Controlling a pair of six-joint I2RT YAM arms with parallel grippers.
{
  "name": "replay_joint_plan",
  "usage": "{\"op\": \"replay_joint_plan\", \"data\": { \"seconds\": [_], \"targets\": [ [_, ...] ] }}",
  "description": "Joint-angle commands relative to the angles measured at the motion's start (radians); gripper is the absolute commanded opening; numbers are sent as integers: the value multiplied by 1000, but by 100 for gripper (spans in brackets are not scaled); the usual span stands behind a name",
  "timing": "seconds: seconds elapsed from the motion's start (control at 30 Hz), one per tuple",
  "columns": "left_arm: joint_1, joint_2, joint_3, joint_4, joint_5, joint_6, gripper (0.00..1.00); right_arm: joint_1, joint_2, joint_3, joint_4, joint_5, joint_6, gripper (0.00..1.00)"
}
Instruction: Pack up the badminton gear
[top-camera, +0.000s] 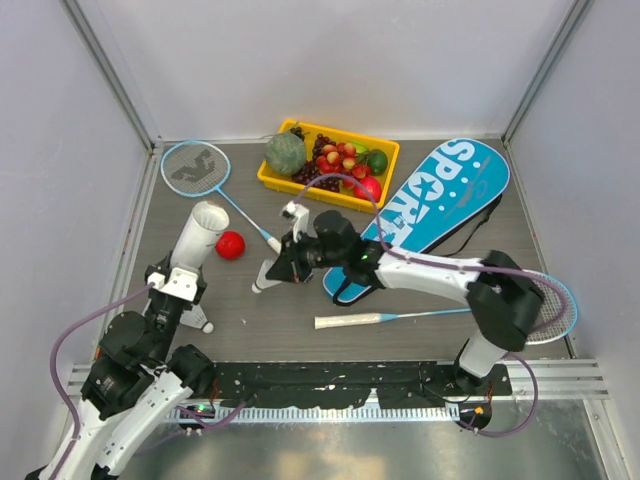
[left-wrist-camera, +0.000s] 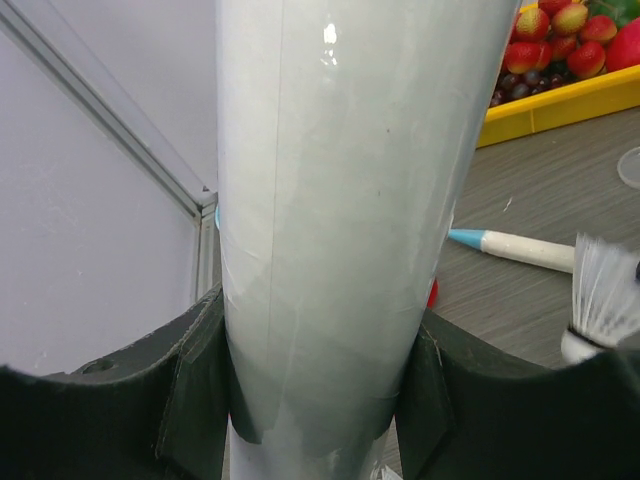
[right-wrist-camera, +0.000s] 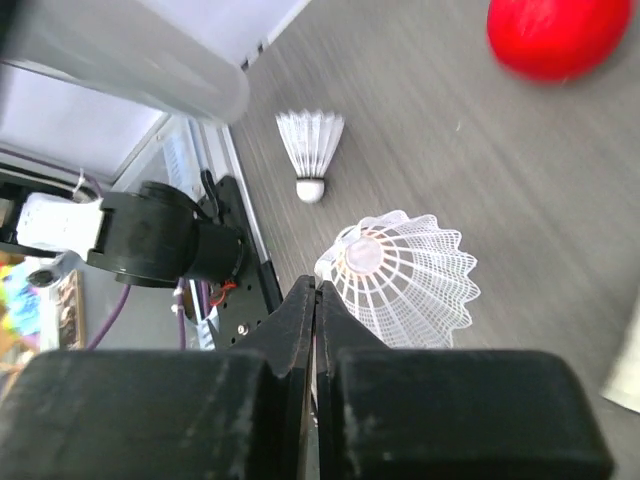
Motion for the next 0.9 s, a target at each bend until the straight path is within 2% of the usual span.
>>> {"op": "replay_joint_plan", "data": {
  "seconds": [0.0,0.2,0.3,0.47,0.7,0.87],
  "targets": [
    [1,12,70,-5,62,3,39,-13,-232,62,-119,123,-133,5],
    [1,40,79,-60,153,24,39,-15,-502,140,-299,342,-329,5],
    [1,52,78,-89,218,37,39,-12,-591,216,-365,385,-391,5],
    [1,60,51,-53,313,58,39,-13,-656,276,-431,323,-419,5],
    [1,130,51,-13,428,92,40,-12,-705,192,-312,163,-333,5],
    [1,203,90,-34,467,84,40,8,-679,190,-302,129,-320,5]
  ]
}}
